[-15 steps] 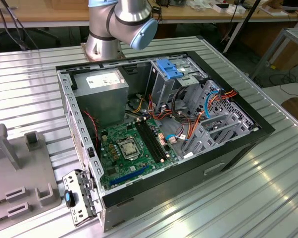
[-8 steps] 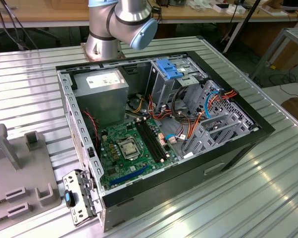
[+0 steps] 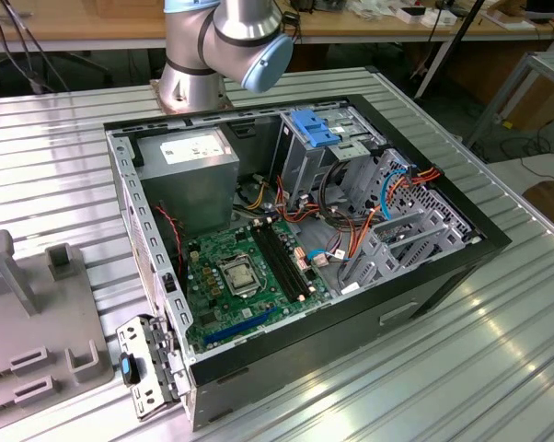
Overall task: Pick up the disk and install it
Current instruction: 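Pick up the disk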
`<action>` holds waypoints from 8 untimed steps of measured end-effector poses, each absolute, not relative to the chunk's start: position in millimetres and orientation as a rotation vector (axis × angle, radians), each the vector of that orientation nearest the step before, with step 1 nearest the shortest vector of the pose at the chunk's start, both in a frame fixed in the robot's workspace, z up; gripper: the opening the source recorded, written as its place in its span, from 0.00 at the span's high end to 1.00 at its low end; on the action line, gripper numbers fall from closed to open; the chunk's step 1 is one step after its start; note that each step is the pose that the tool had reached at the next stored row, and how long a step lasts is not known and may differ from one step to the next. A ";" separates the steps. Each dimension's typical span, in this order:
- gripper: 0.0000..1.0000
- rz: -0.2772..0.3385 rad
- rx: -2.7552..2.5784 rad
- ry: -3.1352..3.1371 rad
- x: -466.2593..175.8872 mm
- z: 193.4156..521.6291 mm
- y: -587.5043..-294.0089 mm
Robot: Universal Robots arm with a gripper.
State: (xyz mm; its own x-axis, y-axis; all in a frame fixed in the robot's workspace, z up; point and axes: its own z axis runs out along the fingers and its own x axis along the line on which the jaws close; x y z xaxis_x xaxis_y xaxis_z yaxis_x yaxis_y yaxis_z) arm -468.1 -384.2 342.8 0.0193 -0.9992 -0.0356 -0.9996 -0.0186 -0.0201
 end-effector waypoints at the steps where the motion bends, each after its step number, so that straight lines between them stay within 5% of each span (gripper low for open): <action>1: 0.63 0.018 -2.214 2.173 -468.1 345.0 -384.2; 8: 0.63 0.018 -2.214 2.173 -468.1 357.4 -384.2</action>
State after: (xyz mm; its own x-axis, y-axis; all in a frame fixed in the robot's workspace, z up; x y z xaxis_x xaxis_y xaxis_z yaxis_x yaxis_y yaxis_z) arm -468.1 -384.2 357.4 0.0193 -0.9992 -0.0355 -0.9996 -0.0186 -0.0201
